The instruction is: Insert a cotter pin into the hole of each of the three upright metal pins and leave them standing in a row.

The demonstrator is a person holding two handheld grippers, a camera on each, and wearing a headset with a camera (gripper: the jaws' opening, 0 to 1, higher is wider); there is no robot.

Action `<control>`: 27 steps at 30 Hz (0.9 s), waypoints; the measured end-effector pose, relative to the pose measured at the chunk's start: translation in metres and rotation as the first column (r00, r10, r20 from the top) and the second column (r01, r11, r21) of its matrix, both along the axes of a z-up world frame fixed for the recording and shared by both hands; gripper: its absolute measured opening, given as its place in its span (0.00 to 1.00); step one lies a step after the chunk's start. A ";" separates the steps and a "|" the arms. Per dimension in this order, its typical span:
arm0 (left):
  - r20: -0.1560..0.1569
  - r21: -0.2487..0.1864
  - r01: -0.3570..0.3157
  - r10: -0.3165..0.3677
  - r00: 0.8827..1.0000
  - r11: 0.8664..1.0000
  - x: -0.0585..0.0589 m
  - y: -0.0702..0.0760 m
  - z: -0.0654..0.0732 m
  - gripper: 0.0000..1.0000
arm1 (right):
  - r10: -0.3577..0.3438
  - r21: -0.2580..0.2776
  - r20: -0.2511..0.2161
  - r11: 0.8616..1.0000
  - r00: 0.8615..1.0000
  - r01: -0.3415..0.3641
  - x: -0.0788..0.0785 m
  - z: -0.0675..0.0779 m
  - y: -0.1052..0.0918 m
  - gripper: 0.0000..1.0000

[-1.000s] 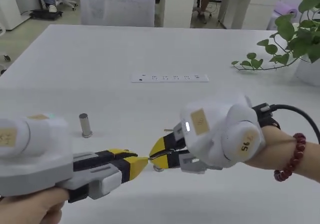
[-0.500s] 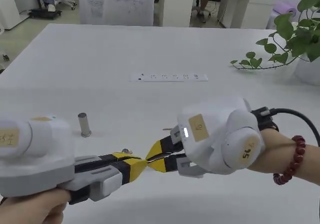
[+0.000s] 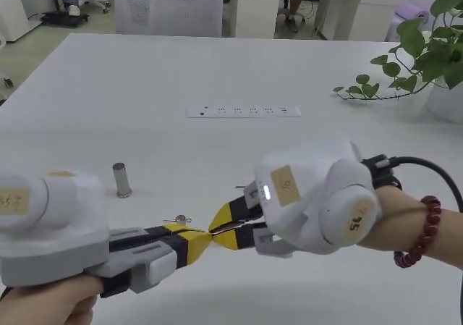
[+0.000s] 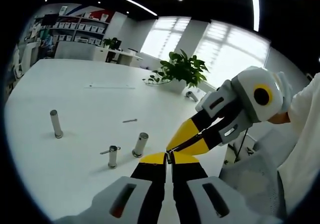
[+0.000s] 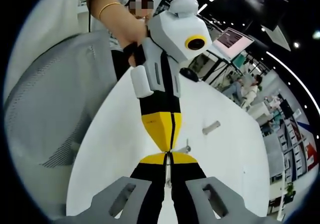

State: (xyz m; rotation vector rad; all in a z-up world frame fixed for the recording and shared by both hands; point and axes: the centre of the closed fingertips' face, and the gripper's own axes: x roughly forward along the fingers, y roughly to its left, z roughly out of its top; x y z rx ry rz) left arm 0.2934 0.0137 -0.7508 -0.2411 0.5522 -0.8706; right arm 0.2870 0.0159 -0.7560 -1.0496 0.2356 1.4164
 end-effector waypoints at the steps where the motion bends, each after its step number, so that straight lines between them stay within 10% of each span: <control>1: 0.004 0.003 0.001 -0.001 1.000 1.000 0.000 0.000 0.000 0.01 | -0.001 0.000 -0.001 1.000 1.000 0.001 0.000 0.000 0.000 0.03; 17: 0.117 0.100 0.047 -0.059 0.991 0.994 0.001 -0.001 -0.001 0.00 | -0.046 0.019 -0.047 0.999 0.998 0.047 0.001 -0.003 -0.003 0.07; 27: 0.204 0.153 0.101 -0.132 0.970 0.983 -0.004 -0.006 0.000 0.00 | -0.118 0.049 -0.192 0.990 0.974 0.130 0.001 -0.001 -0.016 0.11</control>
